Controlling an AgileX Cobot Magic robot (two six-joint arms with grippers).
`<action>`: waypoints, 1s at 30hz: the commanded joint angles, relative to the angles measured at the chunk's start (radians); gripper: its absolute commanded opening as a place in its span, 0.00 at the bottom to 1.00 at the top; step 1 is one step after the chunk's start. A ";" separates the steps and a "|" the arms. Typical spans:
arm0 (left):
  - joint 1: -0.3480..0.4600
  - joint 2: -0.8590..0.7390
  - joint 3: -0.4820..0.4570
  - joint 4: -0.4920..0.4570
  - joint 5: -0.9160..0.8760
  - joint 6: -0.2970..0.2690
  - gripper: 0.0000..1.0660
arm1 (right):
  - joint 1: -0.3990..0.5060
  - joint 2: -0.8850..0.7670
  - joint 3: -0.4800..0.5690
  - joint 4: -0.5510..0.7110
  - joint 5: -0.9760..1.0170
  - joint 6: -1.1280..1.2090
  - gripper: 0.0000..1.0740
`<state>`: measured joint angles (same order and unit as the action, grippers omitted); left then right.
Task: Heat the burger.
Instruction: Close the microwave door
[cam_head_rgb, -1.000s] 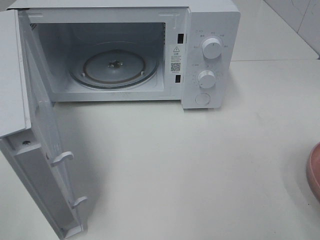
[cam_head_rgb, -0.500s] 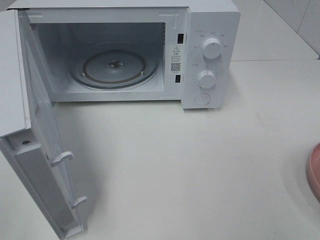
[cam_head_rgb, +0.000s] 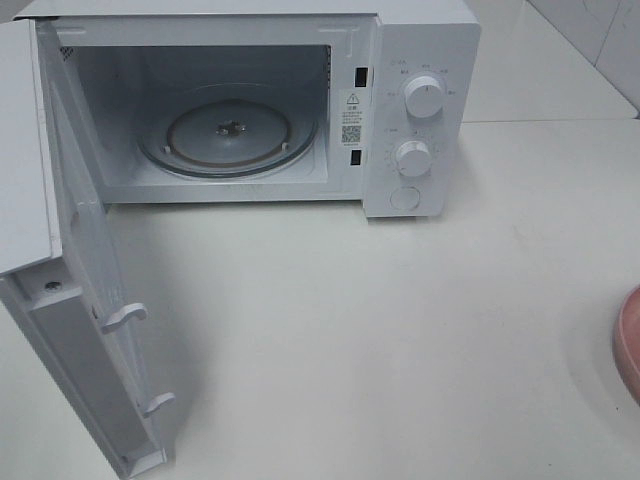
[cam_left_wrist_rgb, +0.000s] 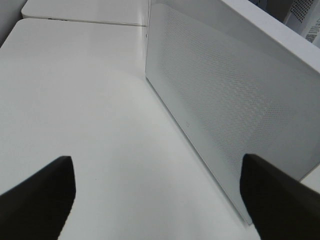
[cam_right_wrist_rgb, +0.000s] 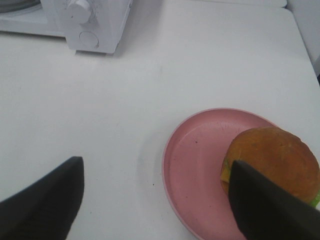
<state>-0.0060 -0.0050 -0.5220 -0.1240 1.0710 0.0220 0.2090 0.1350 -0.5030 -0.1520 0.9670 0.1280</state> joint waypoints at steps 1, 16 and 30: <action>0.000 -0.005 0.005 -0.007 0.001 0.002 0.77 | -0.039 -0.052 0.002 0.019 -0.008 -0.028 0.70; 0.000 -0.008 0.005 -0.012 0.001 0.002 0.77 | -0.137 -0.165 0.010 0.034 -0.007 -0.080 0.70; 0.000 -0.008 0.005 -0.012 0.001 0.002 0.77 | -0.137 -0.165 0.010 0.037 -0.007 -0.079 0.70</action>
<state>-0.0060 -0.0050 -0.5220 -0.1270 1.0710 0.0220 0.0780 -0.0040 -0.4960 -0.1160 0.9700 0.0540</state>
